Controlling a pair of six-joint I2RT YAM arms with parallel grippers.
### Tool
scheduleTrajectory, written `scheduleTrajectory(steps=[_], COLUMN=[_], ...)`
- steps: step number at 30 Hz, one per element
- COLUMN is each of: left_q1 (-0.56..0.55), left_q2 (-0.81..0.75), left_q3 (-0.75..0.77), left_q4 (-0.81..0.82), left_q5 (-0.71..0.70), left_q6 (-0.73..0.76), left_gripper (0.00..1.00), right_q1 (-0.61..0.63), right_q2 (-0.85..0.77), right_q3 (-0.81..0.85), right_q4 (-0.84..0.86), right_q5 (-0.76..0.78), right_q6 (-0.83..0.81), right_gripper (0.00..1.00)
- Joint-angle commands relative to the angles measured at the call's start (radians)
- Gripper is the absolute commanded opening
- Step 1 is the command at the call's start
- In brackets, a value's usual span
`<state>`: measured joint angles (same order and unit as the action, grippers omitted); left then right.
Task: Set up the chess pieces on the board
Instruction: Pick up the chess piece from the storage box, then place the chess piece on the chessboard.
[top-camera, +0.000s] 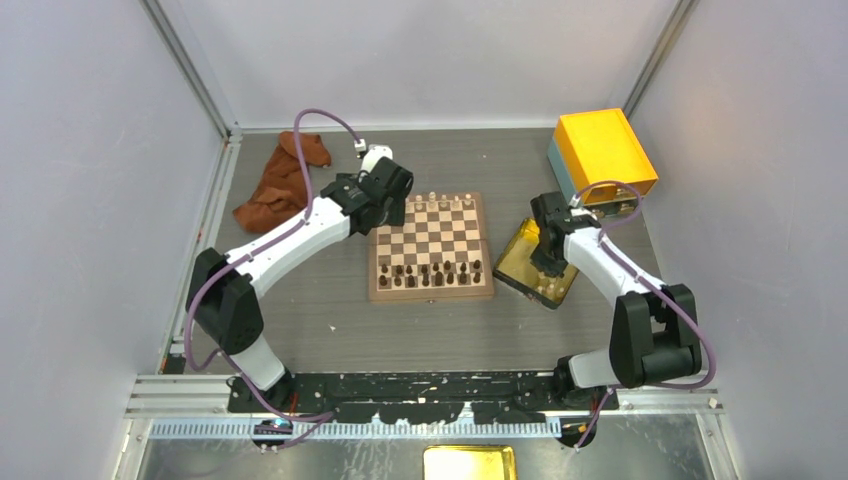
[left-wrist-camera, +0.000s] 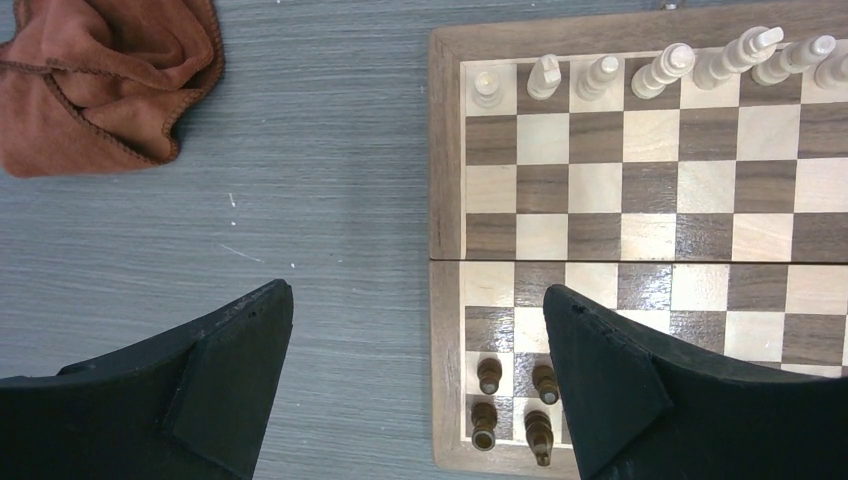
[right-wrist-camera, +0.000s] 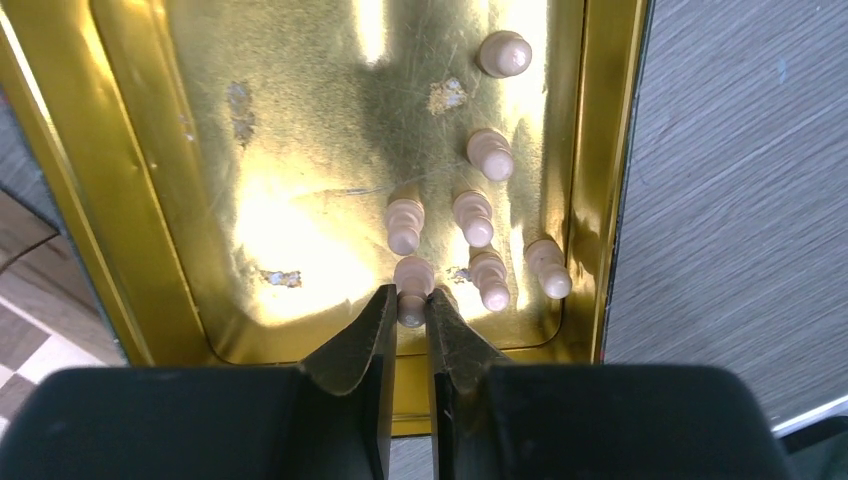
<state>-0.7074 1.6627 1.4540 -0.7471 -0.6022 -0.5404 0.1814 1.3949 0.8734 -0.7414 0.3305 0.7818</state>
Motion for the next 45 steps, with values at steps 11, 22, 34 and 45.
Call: scheduleTrajectory(steps=[11, 22, 34, 45], left_q1=[-0.004, -0.004, -0.005, -0.005], left_q2=[-0.071, -0.101, -0.122, -0.121], left_q3=[-0.013, -0.033, -0.055, -0.06], left_q4=[0.037, 0.056, 0.062, 0.064], left_q5=[-0.012, -0.007, -0.006, -0.005], left_q6=[0.008, 0.032, 0.042, 0.035], left_gripper=[0.96, 0.97, 0.97, 0.97], right_q1=[0.001, 0.077, 0.173, 0.2], right_q2=[-0.027, 0.214, 0.522, 0.627], right_q3=[0.288, 0.607, 0.909, 0.975], right_q4=[-0.103, -0.172, -0.253, -0.284], right_q5=[0.019, -0.015, -0.066, -0.114], right_q6=[-0.061, -0.085, -0.12, -0.122], right_gripper=[0.01, 0.01, 0.01, 0.01])
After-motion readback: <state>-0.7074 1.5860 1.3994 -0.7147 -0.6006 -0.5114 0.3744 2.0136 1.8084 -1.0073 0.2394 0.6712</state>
